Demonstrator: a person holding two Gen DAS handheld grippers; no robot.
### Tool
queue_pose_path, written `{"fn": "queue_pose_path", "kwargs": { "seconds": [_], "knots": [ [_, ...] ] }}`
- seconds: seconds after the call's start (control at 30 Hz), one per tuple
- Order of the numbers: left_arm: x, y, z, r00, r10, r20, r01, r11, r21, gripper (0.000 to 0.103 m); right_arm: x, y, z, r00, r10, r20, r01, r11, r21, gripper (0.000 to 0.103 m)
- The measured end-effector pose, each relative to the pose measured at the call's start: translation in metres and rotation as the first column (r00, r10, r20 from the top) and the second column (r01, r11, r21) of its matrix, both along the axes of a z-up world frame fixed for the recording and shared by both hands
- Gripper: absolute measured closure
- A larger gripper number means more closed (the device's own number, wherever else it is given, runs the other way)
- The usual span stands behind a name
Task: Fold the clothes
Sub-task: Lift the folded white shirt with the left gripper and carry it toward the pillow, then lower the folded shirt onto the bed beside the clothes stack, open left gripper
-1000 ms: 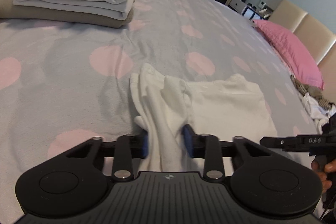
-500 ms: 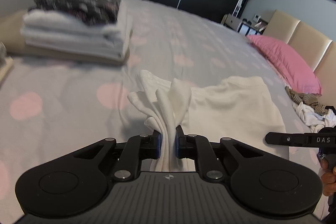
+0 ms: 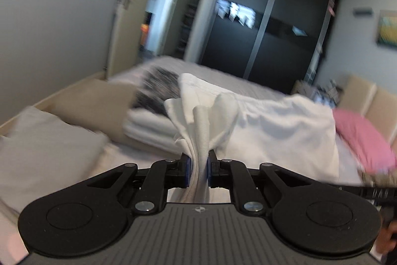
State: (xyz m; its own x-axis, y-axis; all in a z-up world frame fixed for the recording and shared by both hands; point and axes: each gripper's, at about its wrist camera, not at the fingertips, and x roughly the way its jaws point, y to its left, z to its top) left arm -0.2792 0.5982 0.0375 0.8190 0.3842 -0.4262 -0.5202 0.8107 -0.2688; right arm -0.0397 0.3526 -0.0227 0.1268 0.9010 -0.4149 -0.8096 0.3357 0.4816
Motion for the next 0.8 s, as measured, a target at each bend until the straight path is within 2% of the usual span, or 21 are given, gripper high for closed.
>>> {"fn": "queue_pose_path", "kwargs": {
  "seconds": [0.2,0.43,0.63,0.8],
  "knots": [
    [-0.045,0.066,0.042,0.993,0.119,-0.019,-0.117,0.99,0.073,0.093,-0.036,0.097,0.027,0.994,0.094,-0.049,-0.092,0.995,0.048,0.09],
    [-0.068,0.136,0.066,0.973,0.191,-0.127,-0.169,0.972,0.165,0.093,-0.079,0.2,0.034,0.98,0.175,-0.094,-0.17,0.984,0.057,0.09],
    [-0.06,0.182,0.061,0.955,0.198,-0.221,-0.148,0.964,0.222,0.093,-0.085,0.263,0.021,0.968,0.194,-0.16,-0.192,0.981,0.032,0.09],
    [-0.044,0.215,0.033,0.937,0.184,-0.295,-0.12,0.967,0.224,0.093,-0.077,0.299,-0.002,0.966,0.189,-0.177,-0.195,0.981,-0.016,0.09]
  ]
}}
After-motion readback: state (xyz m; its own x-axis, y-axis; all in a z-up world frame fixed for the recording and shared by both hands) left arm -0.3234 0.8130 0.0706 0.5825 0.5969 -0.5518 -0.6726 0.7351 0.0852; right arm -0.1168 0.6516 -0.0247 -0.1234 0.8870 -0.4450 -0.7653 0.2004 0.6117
